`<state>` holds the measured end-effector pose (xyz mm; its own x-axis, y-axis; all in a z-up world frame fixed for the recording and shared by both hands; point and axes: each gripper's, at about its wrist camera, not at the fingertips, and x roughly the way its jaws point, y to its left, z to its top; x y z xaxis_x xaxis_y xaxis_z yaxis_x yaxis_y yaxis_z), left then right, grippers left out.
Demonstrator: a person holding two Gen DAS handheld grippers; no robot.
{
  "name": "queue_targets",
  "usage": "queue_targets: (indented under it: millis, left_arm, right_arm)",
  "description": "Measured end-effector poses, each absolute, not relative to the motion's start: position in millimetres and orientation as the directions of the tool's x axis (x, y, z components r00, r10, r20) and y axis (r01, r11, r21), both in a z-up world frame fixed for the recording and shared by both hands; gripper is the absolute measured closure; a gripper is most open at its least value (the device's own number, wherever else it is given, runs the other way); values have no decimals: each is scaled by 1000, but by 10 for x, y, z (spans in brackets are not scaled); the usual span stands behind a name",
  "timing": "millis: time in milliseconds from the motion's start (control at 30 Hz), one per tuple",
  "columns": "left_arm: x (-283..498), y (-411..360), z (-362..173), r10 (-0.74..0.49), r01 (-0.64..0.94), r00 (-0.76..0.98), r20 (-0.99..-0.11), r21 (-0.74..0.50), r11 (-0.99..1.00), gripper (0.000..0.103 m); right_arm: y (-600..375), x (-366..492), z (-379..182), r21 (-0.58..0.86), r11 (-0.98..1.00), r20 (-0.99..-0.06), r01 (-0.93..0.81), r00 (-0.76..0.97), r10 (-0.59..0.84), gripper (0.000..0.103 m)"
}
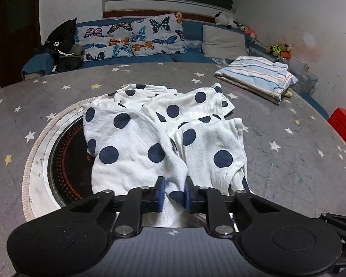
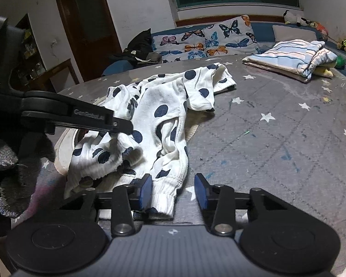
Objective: Fold clothes
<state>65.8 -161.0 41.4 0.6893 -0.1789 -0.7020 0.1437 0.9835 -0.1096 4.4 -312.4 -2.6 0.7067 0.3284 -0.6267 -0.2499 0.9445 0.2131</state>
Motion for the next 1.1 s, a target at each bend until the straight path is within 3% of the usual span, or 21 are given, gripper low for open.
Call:
queue_targets:
  millis: [433, 800, 1100]
  left_arm:
    - [355, -1294, 591, -177, 108, 739, -650, -145, 984, 95]
    - [23, -842, 663, -163, 53, 755, -635, -188, 981, 97]
    - [-354, -558, 577, -255, 62, 697, -670, -298, 953, 97]
  right_arm:
    - [-3144, -42, 39, 224, 942, -610, -250, 718, 335, 91]
    - [-3191, -207, 165, 214, 944, -589, -252, 738, 330, 94]
    - [-3291, -541, 357, 200, 932, -586, -304, 725, 362, 95]
